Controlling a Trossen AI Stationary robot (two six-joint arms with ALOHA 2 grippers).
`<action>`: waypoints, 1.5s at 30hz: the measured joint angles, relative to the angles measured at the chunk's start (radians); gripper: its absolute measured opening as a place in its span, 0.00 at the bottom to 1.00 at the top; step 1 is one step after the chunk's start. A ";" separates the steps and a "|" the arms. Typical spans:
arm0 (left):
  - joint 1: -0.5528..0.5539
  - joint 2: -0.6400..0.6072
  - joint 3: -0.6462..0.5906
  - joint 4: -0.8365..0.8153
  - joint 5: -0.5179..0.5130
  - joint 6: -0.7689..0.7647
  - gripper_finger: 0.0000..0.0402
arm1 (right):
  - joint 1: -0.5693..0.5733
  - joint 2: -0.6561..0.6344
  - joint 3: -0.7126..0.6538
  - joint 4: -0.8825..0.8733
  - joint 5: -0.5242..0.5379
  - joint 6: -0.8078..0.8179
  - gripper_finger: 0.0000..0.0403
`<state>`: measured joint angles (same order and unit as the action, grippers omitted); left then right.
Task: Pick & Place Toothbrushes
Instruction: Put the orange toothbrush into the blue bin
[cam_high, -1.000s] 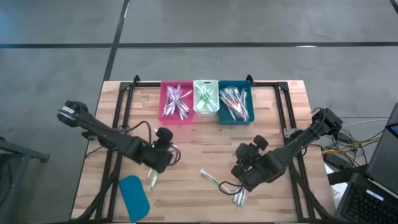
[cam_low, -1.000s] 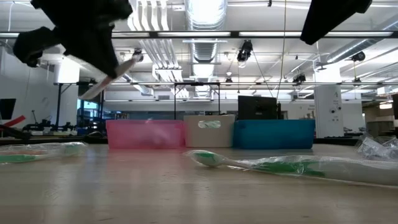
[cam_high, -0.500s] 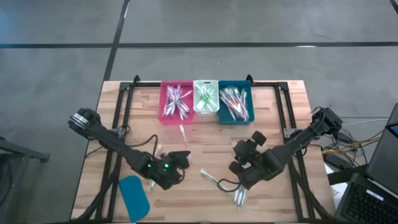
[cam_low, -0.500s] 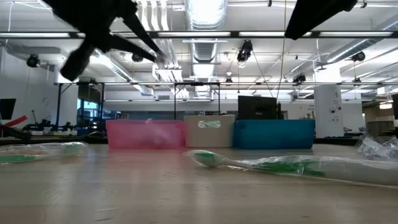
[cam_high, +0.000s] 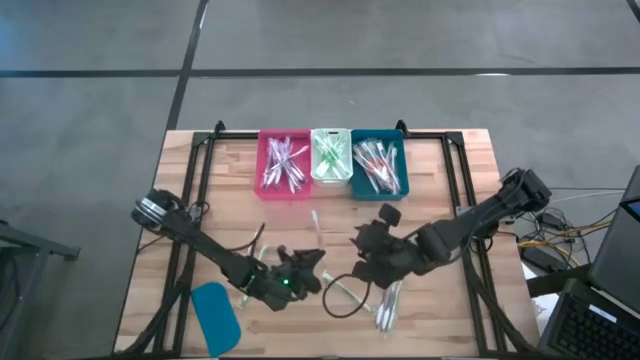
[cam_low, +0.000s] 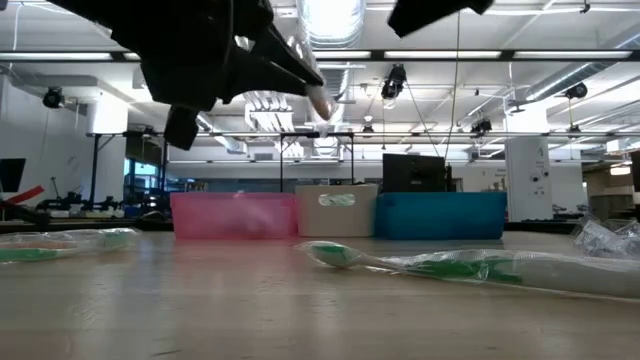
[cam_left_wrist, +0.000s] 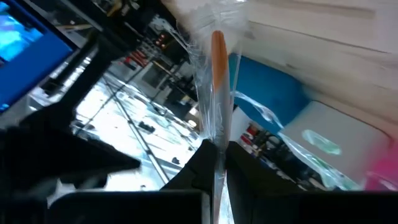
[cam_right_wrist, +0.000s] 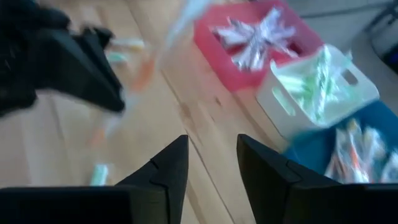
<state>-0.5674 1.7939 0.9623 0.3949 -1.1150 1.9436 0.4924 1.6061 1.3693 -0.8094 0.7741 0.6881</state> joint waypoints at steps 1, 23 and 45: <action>0.000 0.001 0.000 0.022 0.008 0.023 0.05 | -0.006 -0.006 0.000 0.031 -0.008 -0.033 0.33; 0.011 0.000 0.001 0.357 0.095 0.380 0.05 | -0.159 -0.027 -0.001 0.398 -0.321 -0.299 0.42; 0.042 -0.014 0.065 0.367 0.148 0.140 0.32 | -0.216 -0.019 -0.001 0.352 -0.363 -0.318 0.04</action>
<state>-0.5255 1.7799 1.0271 0.7623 -0.9672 2.0839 0.2767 1.5871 1.3685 -0.4571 0.4109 0.3696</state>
